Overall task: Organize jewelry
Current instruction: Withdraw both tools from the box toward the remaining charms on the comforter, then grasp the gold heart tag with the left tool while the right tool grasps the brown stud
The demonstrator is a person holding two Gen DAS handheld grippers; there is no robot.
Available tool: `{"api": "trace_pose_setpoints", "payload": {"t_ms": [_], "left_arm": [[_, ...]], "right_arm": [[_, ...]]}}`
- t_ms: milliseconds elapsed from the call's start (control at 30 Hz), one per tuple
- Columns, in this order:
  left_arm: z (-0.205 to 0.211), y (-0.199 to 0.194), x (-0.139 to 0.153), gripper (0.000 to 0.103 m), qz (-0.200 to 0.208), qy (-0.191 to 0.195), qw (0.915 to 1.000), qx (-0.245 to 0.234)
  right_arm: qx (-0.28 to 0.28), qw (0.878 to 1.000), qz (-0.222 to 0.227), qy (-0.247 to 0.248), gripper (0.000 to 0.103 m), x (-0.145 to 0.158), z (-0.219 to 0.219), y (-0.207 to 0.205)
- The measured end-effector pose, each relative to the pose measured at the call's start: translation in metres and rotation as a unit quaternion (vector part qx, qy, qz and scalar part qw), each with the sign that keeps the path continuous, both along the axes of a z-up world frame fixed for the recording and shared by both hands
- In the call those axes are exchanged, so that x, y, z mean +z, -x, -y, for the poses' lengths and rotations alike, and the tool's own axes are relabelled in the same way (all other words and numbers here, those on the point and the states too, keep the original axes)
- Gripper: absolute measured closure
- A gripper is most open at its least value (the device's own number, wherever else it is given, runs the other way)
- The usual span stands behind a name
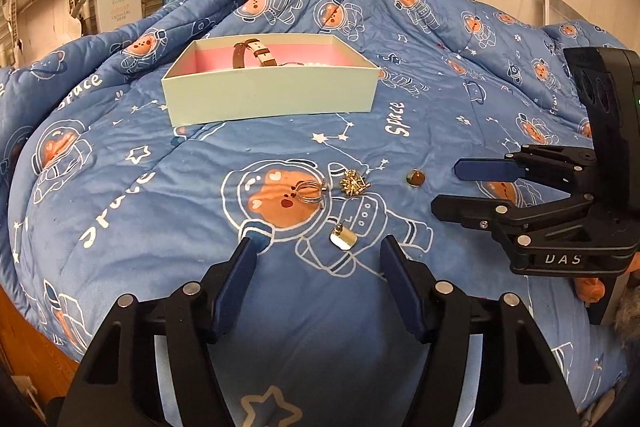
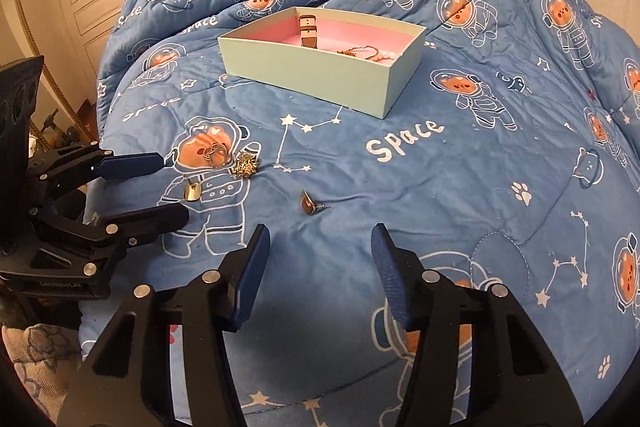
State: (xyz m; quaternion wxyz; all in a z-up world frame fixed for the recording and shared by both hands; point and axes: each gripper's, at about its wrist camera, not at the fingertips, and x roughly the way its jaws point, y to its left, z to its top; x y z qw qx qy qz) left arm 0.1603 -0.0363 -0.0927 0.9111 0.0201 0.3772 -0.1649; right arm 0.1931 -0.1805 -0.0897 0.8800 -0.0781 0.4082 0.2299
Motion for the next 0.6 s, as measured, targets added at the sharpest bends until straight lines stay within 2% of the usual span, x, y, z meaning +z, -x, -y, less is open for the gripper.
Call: {"api": "trace_pose_setpoints", "payload": {"t_ms": [167,400,500,600], "left_arm": [[0.009,-0.007,-0.003,0.056,-0.005,-0.007,0.9999,-0.015],[0.015,-0.013,-0.004,0.079,-0.01,-0.005,0.9997,-0.02],[0.016,-0.012,-0.004,0.086,-0.012,-0.001,0.9997,-0.021],[0.014,-0.012,-0.004,0.089,-0.014,0.007,0.9997,-0.02]], "right_arm": [[0.004,1.0,-0.02,-0.007,0.062,-0.005,-0.004,-0.012],[-0.001,0.999,-0.031,-0.019,0.071,-0.007,-0.009,-0.025],[0.003,0.999,-0.031,-0.017,0.079,-0.007,-0.013,-0.026],[0.006,0.999,-0.031,-0.014,0.083,-0.008,-0.016,-0.027]]}}
